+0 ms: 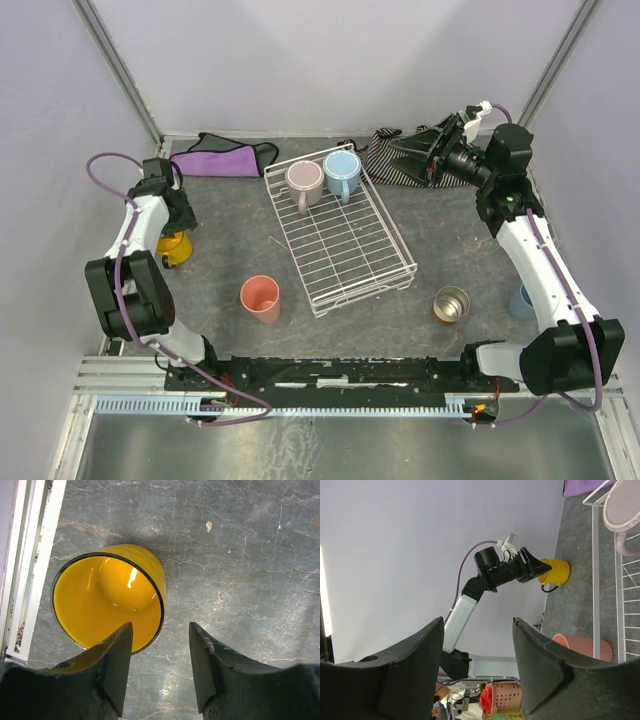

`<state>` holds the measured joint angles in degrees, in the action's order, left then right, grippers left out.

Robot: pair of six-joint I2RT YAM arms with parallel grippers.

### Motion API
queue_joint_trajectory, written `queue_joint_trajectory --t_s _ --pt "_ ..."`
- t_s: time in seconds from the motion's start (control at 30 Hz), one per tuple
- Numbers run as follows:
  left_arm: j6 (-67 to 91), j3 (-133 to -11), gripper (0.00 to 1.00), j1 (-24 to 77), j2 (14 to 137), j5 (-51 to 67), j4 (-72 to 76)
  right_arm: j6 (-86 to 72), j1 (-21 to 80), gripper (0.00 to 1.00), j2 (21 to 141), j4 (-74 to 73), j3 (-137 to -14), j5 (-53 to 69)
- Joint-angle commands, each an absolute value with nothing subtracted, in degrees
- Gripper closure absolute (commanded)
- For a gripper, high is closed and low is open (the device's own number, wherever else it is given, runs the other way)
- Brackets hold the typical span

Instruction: Load the cups into the dish rack

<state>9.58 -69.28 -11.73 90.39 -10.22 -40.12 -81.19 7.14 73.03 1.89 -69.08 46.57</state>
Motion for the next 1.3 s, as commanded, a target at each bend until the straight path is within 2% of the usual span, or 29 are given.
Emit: queue_joint_trajectory --t_s 0.0,0.27,0.5,0.57,0.73,0.8,0.83,1.0,1.27 --pt "6.08 -69.39 0.45 -11.95 92.28 -7.32 -37.76 -81.29 7.33 0.35 73.9 5.58 -69.69 47.81" --pt "6.55 -67.71 0.47 -12.03 95.65 -9.73 -34.67 -81.39 7.39 0.35 74.86 5.7 -70.57 47.95" --pt "8.06 -65.88 0.57 -11.95 97.98 -10.41 -32.44 -80.67 7.21 0.35 74.94 4.93 -70.87 47.65" --pt "8.14 -65.31 0.63 -11.96 98.18 -10.64 -31.86 -80.4 7.07 0.35 74.94 4.63 -71.06 47.66" --pt "8.86 -64.5 0.86 -11.96 97.34 -8.77 -29.94 -79.07 6.75 0.35 75.31 3.81 -71.65 48.21" --pt "9.64 -65.07 0.95 -11.95 96.65 -6.03 -29.76 -78.6 6.75 0.35 75.65 3.9 -71.77 48.61" --pt "10.08 -65.5 0.97 -12.0 95.96 -4.09 -29.74 -78.1 6.75 0.35 75.86 3.9 -71.92 49.01" --pt "16.56 -67.69 0.97 -11.98 89.78 10.83 -27.74 -76.53 6.82 0.35 76.57 5.7 -71.74 51.04" --pt "31.53 -66.53 0.97 -11.89 78.16 29.87 -12.91 -77.97 8.78 0.35 76.99 10.93 -71.67 52.34"
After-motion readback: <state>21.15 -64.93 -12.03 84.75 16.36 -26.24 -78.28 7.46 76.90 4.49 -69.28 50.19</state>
